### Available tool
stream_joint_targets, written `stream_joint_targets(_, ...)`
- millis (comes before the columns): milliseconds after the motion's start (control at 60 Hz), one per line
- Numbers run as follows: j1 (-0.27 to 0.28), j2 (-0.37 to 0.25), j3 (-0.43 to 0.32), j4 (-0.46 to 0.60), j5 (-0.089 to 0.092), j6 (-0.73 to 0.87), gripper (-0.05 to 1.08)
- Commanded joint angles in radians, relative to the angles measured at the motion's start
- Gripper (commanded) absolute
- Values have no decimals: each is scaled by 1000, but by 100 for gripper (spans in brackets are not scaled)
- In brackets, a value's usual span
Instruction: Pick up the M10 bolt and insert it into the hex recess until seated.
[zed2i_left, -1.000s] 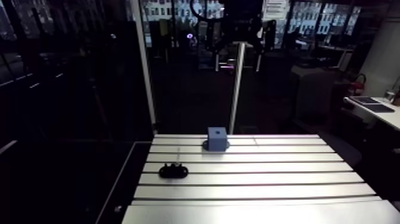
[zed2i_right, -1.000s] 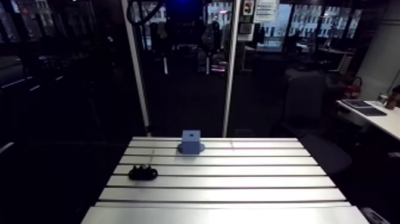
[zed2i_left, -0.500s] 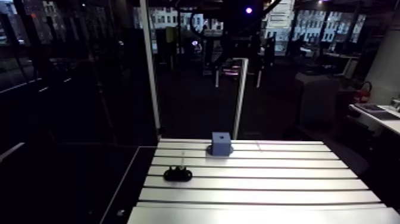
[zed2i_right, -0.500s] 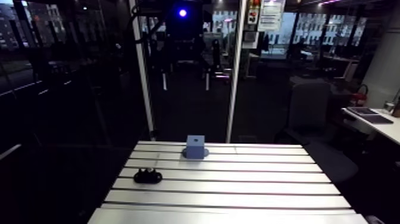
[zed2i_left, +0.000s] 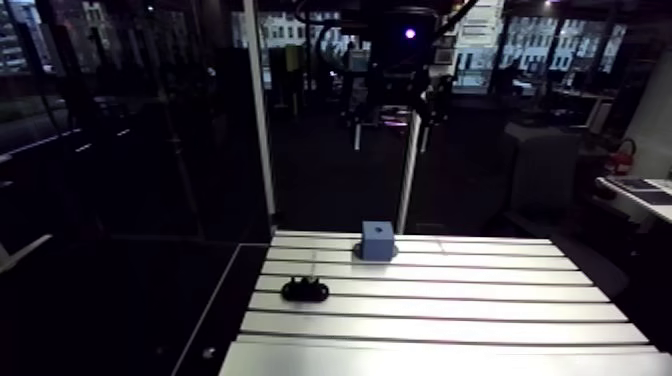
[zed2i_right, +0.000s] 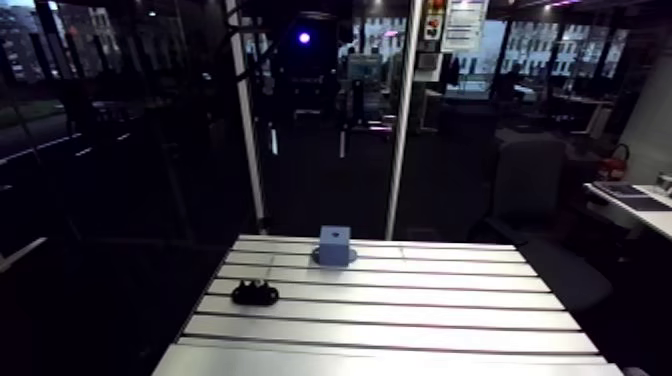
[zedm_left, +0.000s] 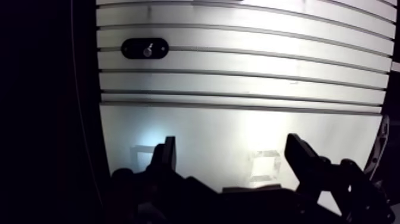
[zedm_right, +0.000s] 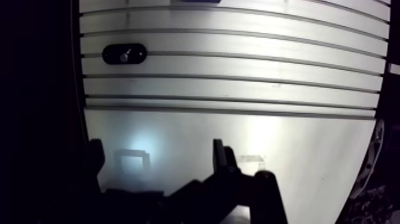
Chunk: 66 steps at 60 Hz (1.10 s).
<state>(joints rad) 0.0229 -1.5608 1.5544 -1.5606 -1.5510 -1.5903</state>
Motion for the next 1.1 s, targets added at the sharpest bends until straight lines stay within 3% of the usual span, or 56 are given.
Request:
stream_joint_targets(17,63,23,58,-117,4,78,0)
stream_joint_targets(167,84,39,122,-243,0,127,0)
stream_joint_targets(333,124,72,189,-387,-38,195,0)
stream_joint_targets(517,133,94,260,-536,-42,262,0)
stream_joint_targets(783,188,175,278,-577,-53,274,1)
stream_joint_targets(1033,207,214,283,-613,-54,275,1)
stream_joint_targets(1100,207,223,284,-626,-63,279,1)
